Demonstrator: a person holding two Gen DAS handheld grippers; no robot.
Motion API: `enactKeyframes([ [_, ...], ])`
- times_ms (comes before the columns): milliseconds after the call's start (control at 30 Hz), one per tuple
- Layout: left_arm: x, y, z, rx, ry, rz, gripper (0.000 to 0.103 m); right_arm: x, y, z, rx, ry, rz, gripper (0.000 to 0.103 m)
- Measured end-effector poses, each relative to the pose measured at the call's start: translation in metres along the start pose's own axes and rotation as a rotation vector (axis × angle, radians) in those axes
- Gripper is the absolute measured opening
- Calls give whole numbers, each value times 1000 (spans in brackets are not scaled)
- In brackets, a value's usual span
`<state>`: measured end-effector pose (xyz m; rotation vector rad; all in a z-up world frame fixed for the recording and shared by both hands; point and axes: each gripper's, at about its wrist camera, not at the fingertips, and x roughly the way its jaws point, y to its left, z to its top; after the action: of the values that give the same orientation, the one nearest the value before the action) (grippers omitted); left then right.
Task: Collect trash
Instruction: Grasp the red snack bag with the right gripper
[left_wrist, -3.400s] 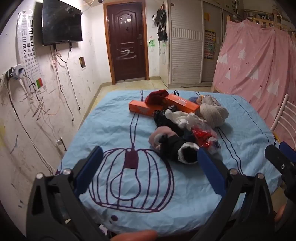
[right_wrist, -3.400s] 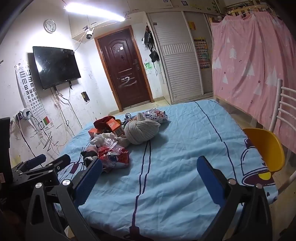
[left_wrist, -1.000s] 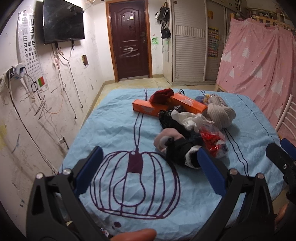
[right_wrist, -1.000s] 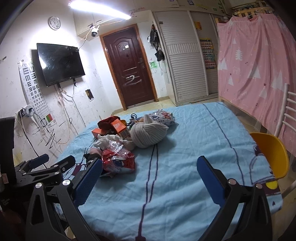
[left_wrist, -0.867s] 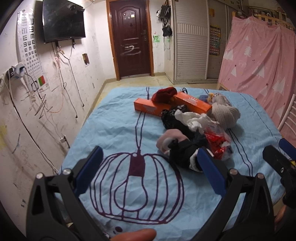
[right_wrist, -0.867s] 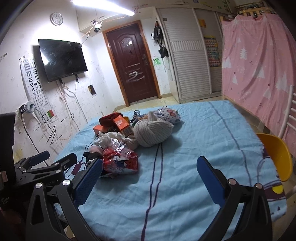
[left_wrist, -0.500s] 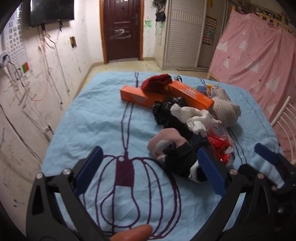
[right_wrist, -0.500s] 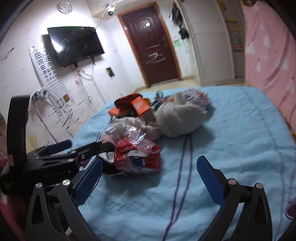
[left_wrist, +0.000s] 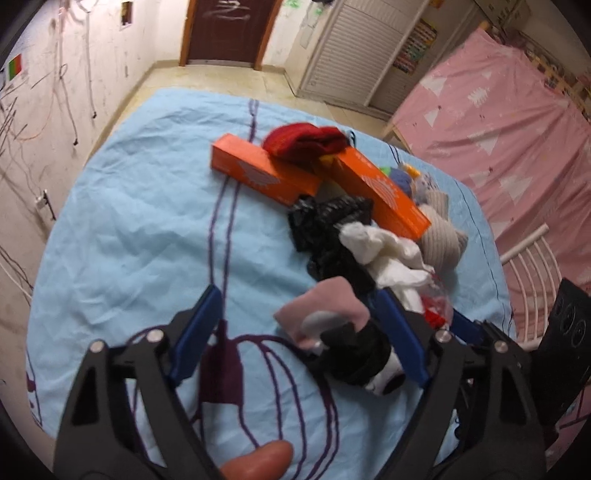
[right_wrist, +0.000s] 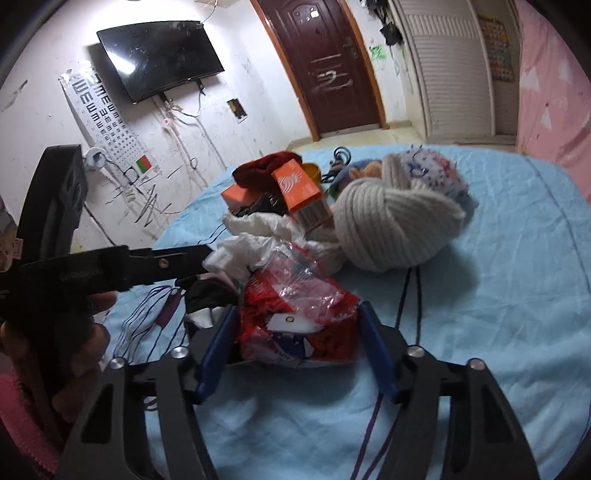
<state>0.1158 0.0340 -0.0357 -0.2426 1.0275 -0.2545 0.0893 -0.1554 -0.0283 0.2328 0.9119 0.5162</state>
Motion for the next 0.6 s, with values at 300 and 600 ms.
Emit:
enactKeyframes([
  [300, 18, -19, -5, 62, 69, -32, 81, -9, -1, -11, -29, 9, 55, 43],
  [600, 7, -26, -12, 88, 5, -27, 40, -35, -14, -8, 1, -82, 37, 39],
])
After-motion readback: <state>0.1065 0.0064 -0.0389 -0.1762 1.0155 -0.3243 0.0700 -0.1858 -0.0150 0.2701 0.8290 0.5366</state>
